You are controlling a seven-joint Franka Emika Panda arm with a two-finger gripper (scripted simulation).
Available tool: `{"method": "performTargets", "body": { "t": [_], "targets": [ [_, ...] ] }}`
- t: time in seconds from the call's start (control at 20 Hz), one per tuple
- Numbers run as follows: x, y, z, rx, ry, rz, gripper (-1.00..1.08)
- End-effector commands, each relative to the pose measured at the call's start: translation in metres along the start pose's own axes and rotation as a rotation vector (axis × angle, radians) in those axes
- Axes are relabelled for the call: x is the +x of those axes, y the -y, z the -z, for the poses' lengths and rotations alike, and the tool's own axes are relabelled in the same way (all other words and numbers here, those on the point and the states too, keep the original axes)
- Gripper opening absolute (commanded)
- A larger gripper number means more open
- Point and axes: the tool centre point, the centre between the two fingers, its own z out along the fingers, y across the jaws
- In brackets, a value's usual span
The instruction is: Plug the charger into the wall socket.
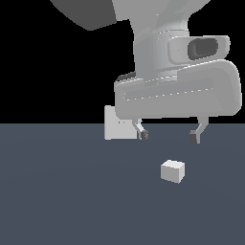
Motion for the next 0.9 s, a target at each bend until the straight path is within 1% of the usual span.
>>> {"method": "performTargets", "body": {
  "t": [0.0,0.35,0.85],
  "targets": [
    [-0.002,-0.005,-0.004,-0.003,-0.019,-0.035,1.00],
    [-0.004,-0.012,-0.011,-0.009,-0.047,-0.089,1.00],
    [-0.006,-0.012,-0.014,-0.010,-0.047,-0.092,1.00]
  ]
}}
